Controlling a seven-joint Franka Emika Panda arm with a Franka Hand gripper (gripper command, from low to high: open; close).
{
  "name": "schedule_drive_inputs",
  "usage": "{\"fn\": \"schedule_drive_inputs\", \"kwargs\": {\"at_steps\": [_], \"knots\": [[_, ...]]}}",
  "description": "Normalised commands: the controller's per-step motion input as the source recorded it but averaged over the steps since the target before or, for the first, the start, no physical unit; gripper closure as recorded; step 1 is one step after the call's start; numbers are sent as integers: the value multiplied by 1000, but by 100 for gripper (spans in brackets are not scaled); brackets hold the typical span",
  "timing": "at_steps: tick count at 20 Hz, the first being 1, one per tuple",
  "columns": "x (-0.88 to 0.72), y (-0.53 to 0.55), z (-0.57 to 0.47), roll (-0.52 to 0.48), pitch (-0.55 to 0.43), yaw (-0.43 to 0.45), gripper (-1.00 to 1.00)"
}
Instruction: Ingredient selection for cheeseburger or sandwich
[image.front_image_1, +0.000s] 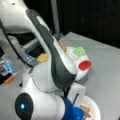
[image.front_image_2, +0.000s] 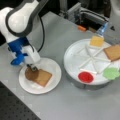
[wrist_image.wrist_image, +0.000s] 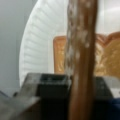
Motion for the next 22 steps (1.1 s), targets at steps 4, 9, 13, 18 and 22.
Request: {"fn": "schedule_drive_inputs", "kwargs": {"at_steps": [4,9,13,18,22], "knots": [[44,-87,-61,18,-33,168,100],[-143,-40,-66,24,-31,226,100],[-270,-2,-96,-9,-27,204,100],[-188,70,-94,-48,-47,122,100],[-98,50,-62,-56,-80,110,100]]}}
